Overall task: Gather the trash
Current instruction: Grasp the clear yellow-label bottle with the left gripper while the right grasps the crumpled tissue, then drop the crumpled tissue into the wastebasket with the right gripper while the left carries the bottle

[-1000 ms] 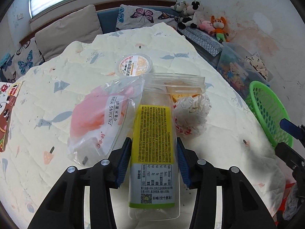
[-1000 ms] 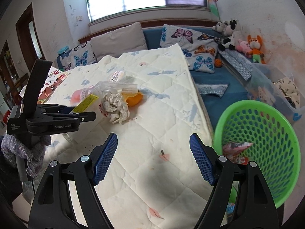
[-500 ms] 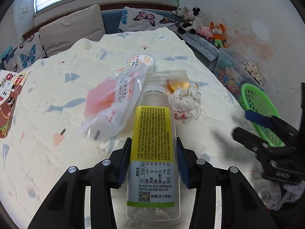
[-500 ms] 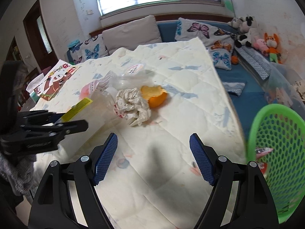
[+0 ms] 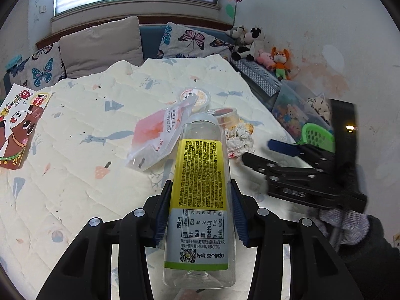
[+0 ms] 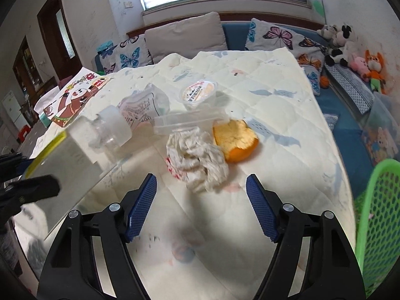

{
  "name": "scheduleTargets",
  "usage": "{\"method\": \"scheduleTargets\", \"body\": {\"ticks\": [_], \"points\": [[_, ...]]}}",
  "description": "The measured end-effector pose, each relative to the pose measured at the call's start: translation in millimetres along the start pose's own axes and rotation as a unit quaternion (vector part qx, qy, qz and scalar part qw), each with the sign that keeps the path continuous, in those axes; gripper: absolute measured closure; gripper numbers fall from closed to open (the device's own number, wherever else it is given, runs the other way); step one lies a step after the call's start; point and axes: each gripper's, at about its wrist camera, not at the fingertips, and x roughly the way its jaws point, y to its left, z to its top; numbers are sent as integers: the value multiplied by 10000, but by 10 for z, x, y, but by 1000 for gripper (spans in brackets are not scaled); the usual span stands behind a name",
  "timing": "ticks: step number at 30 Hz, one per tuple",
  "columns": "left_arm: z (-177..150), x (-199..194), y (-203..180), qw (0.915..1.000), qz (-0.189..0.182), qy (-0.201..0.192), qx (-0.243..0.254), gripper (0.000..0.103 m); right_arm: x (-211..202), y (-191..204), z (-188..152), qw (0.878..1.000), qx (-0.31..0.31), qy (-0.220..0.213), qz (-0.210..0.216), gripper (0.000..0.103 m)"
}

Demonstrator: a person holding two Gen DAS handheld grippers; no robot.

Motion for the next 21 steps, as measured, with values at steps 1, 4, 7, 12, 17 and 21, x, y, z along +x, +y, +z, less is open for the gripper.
{"method": "scheduleTargets", "body": {"ticks": [1,4,7,12,17,21], "points": [[-3,-23,0,10000,1,-26,5,60,41,16,26,10000,-28,-2,-29,29],[2,-63,14,10000,-8,-69,24,60,145,58,77,9998,-135,-4,-114,29],[3,-94,50,10000,-16,-89,-27,60,260,72,117,9997,-175,35,-160,29],[1,-139,65,9999,-19,-130,-20,60,376,87,135,9994,-218,82,-243,42],[-17,-196,64,9998,-16,-178,-32,60,323,99,109,9995,-219,94,-206,50],[-33,-255,62,9997,-14,-225,-26,60,166,73,64,9999,-113,27,-109,51]]}}
